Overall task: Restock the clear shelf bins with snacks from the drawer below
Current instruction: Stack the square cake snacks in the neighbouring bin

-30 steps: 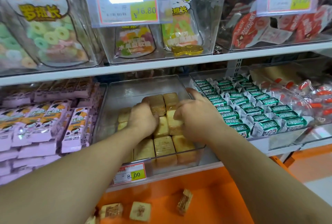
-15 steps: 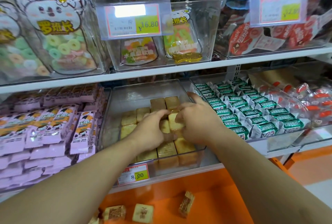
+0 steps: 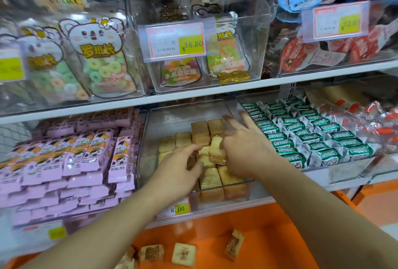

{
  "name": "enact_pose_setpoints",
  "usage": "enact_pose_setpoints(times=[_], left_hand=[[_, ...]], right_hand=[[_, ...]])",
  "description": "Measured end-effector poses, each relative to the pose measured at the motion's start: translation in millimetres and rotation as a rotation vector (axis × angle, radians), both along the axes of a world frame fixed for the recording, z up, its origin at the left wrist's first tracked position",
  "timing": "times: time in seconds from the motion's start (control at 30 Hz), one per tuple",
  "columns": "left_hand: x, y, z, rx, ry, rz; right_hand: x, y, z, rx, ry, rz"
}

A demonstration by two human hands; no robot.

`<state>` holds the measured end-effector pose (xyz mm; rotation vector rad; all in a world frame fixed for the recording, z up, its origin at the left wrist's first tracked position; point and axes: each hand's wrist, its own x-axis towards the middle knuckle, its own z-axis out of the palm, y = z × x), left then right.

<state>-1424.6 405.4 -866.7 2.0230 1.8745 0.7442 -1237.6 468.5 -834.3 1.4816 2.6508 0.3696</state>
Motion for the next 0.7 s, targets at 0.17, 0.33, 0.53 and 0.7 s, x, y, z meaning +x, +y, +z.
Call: enact_pose_setpoints(times=[0.17,0.33,0.53,0.7], left_hand=[[-17.7,-54.0,-3.9,0.02,0.127,-0.077],[-25.7,-79.9,-17.8,-0.022,0.232,-0.108],[-33.3,-93.7,-22.1,0.02,0.329,-0.143],[-33.2,-93.4,-21.6,0.043,0.308,-0.167]], right_hand=[[-3.1,-3.9,5.5,-0.062,-0.062,0.059],[-8.7,-13.3,8.7,-0.186,-0.033,0.161],[-34.5,-8.9,0.1,-0.311,0.006,0.25],[-61.4,2.0,-12.6,-0.361,0.117,0.223]])
